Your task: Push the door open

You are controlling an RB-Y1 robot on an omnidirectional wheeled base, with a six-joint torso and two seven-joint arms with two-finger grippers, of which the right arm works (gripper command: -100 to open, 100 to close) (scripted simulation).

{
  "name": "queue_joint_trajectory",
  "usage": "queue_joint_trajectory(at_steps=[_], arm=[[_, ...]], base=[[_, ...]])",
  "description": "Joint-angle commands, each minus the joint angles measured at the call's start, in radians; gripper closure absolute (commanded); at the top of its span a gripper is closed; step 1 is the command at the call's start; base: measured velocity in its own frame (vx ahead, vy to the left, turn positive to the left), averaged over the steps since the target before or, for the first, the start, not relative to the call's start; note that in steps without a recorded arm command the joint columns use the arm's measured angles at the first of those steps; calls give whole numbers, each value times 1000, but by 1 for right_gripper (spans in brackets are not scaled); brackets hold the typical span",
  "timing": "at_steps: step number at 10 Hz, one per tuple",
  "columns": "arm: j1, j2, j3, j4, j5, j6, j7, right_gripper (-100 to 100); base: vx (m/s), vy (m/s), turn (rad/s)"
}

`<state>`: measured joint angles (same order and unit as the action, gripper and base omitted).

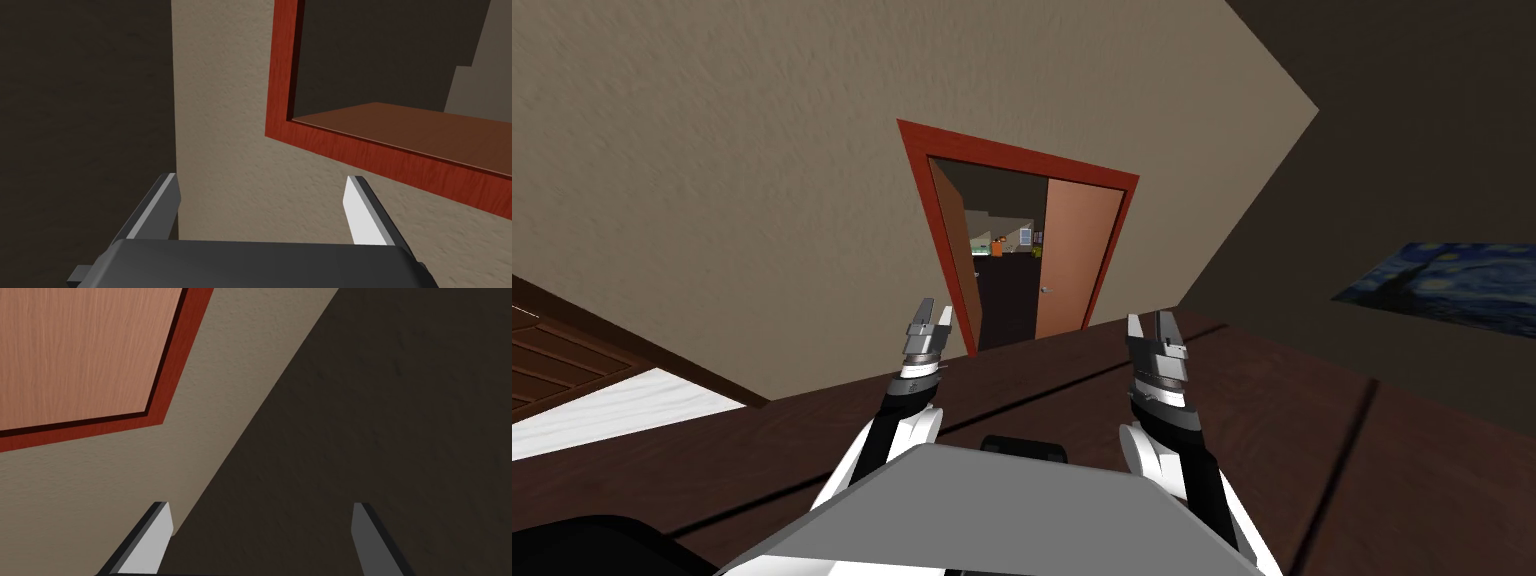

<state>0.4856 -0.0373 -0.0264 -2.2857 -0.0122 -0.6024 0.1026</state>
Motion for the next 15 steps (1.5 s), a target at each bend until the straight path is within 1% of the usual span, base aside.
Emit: queue_joint_trajectory(at_steps=[1,6,11,12,15], arm=[[-2,-10,12,30,1,-8,-10,-100],[-35,-43,52,158,7,-29,-43,-100],[-55,-61,75,234,10,-42,-63,-100],[-63,-68,86,267,12,-47,-72,-100],[-76,-78,102,318,14,-55,-85,-100]], base=[[203,11,-8],[190,-23,-7],[110,-6,-5],[113,-23,-8],[132,-4,-4]])
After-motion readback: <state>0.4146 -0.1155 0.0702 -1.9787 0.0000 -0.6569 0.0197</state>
